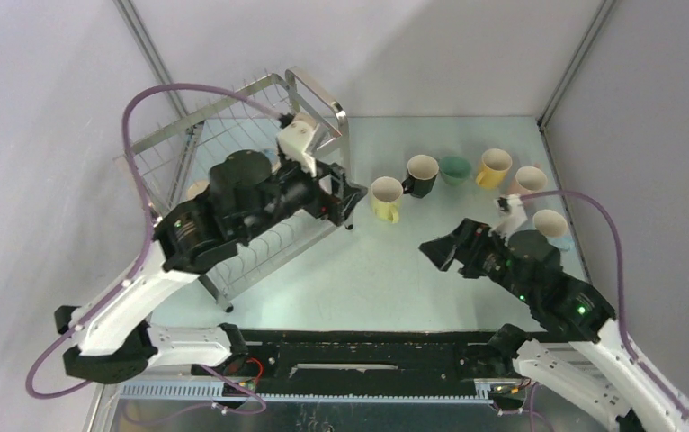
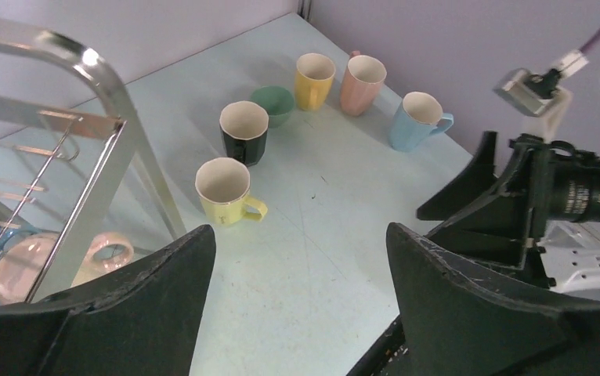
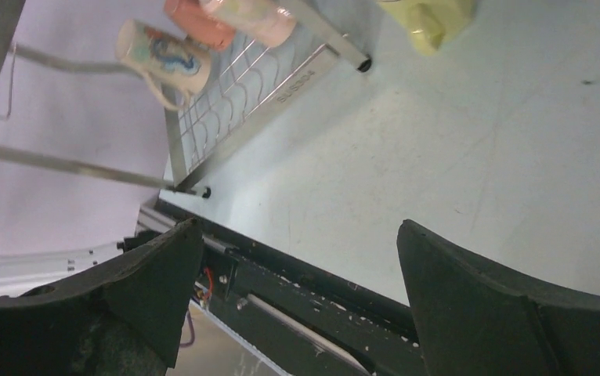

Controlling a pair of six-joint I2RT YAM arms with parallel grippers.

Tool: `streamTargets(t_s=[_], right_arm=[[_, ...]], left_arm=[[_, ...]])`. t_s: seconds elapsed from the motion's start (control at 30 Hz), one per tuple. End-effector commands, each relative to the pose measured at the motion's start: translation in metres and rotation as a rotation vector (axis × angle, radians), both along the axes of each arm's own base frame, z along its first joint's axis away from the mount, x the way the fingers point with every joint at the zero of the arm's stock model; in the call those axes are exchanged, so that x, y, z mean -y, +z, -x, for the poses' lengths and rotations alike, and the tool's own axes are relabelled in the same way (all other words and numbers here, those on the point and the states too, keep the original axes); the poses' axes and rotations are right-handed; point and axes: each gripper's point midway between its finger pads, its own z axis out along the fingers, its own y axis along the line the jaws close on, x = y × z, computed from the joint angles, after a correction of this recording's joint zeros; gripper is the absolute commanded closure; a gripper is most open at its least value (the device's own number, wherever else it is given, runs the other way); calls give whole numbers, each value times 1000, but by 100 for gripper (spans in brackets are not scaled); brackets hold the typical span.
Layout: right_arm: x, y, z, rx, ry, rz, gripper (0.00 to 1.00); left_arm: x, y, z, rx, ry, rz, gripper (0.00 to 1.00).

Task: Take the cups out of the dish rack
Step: Place the cup at the center of the board, then move the cup to the dish rack.

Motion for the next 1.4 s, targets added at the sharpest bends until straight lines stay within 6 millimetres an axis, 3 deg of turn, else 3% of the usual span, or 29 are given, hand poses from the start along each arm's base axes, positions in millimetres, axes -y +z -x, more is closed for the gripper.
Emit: streamTargets(t_s=[0.0,0.13,0.2,0.4,0.6,0.77,0.93,1.13,1.37], right_arm=[[-39,20,-20,147,26,28,0],[-92,20,-23,210,130,55,0],[-119,18,-25,238,183,56,0],[-188,18,-42,313,281,13,0],[-248,10,-59,399,328,61,0],[-286,0,-87,497,309,110,0],[-314,-9,-127,547,283,183,0],[-322,-33,-164,585,250,234,0],[-325,-36,-182,697,212,281,0]], left_arm=[[-22,2,14,-9,12,43,12],[-47,7,29,-8,23,81,8],[-58,10,35,-7,27,98,1],[-89,15,49,-2,57,134,0],[-114,19,64,5,68,193,0],[-128,21,74,12,61,223,0],[-136,21,81,20,49,220,0],[-147,23,88,34,42,212,0],[-148,17,92,24,26,187,0]])
